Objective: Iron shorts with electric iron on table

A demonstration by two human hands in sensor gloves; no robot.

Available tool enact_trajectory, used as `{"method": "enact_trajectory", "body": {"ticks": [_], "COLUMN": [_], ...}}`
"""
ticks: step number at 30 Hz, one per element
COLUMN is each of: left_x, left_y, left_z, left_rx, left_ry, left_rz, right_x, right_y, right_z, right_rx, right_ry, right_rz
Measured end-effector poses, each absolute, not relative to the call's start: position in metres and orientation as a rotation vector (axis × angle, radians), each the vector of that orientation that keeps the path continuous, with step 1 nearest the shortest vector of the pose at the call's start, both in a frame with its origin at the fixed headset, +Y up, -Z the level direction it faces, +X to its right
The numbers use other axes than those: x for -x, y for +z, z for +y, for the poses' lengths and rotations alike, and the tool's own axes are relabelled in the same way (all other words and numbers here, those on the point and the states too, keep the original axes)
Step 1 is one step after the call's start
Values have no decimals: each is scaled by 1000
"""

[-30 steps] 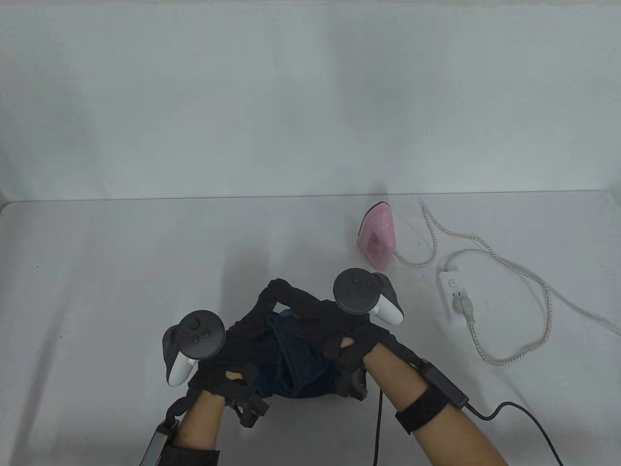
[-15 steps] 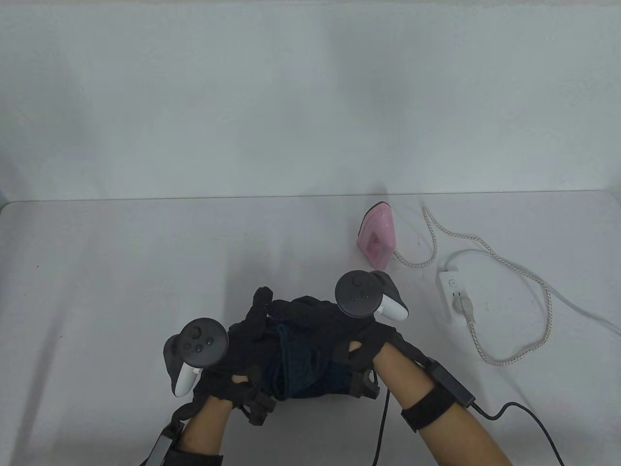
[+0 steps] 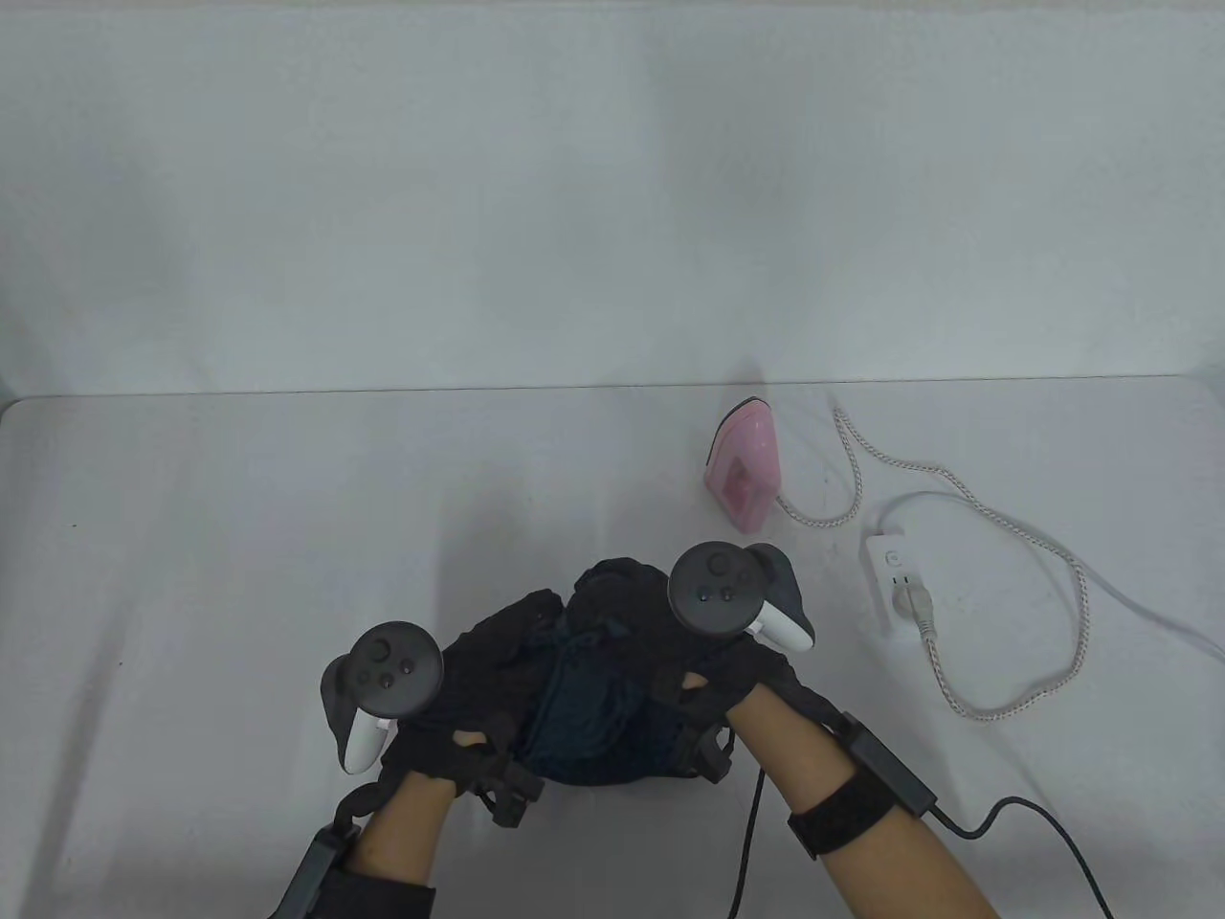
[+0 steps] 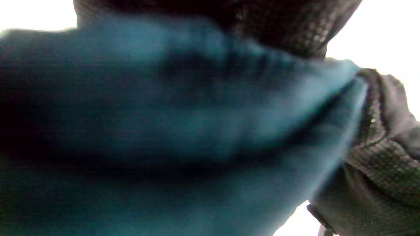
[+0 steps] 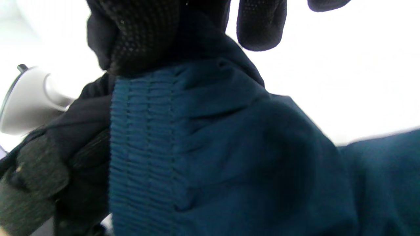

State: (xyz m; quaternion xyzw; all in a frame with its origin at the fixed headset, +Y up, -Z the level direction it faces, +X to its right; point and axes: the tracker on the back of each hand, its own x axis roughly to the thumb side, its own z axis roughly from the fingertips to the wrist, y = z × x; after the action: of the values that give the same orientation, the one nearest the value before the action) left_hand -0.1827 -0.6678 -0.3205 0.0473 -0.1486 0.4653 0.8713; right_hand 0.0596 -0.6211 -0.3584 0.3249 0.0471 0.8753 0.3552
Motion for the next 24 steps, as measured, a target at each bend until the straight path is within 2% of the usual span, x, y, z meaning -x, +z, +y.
{"method": "enact_trajectory", "body": {"ticks": [7,11,14,19,24], "left_x": [197,199,203,219,220], "left_y": [-320,-328,-335,-350,-362], "left_z": [-659,-658,-651,-620,-582], "left_rx": [-99,-63,-93,-168,-164], "left_ry": [1078,1296,1389,1410,1317], "left_rz": [-330,-395,-426,-399,-479], "right_x": [-110,-142,-161,-187,-198], "right_y": [-350,-350,-356,-359,-358], "right_z": [-584,-578,-579,-563,-532], "right_rx": [-704,-636,-558,-502,-535], "right_ry": [2279,2230,2148,1948,1957], "right_rz": [-124,-94,-138,-175,-231]}}
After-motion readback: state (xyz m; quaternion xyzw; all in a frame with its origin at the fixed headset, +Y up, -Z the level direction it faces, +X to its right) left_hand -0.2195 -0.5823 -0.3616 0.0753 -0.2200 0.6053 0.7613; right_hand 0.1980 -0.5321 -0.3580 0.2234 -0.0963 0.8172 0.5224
